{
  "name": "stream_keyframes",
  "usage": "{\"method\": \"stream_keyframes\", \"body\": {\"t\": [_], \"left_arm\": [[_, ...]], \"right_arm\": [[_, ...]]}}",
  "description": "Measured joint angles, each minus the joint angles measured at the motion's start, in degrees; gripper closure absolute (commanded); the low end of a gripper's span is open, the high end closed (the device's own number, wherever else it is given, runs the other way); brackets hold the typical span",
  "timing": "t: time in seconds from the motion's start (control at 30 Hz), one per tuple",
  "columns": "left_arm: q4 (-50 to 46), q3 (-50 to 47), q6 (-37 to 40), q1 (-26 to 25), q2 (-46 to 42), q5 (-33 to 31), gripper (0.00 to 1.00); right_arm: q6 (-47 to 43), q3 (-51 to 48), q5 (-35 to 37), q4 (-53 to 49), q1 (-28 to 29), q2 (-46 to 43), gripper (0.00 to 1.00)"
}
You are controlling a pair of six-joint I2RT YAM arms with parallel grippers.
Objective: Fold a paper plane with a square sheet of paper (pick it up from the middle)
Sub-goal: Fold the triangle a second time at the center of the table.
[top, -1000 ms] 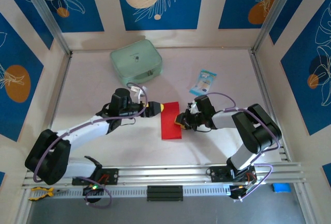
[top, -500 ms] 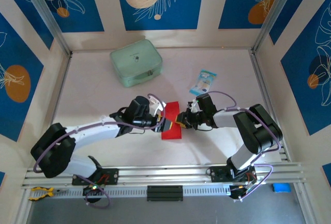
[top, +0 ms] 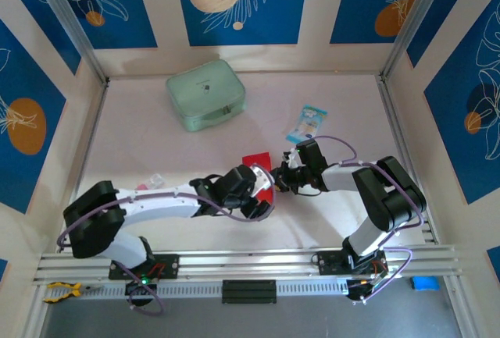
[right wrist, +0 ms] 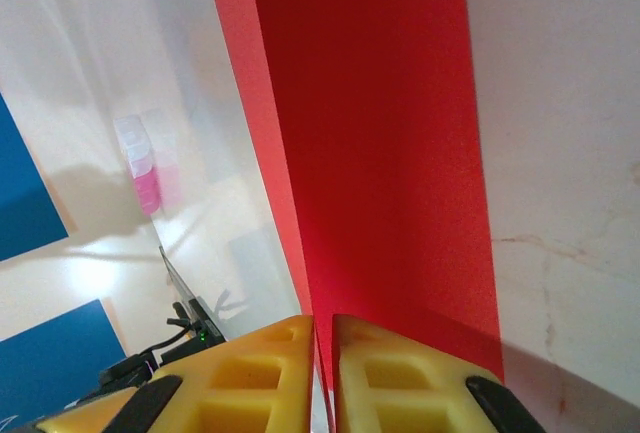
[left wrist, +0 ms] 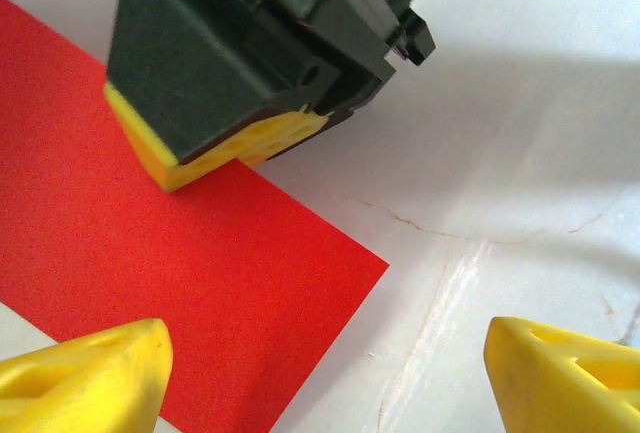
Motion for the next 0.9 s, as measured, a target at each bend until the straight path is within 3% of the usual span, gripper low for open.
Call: {"method": "stream_keyframes", "body": {"t": [0.33, 0.53, 0.9], "left_arm": [[-5.1, 7.9, 5.6, -7.8, 9.6, -11.8, 0.13], [-7.7, 10.4, 6.0, -8.7, 13.0, -17.7, 0.19], [-10.0, 11.2, 5.0, -8.7, 14.2, -22.3, 0.59]], "right_arm": [[0.0, 0.0, 0.0, -0.5, 0.0, 0.0, 0.85], [0.0, 0.0, 0.0, -0.8, -0.1, 0.0, 0.85], [0.0, 0.0, 0.0, -1.0, -0.1, 0.0, 0.85]]}}
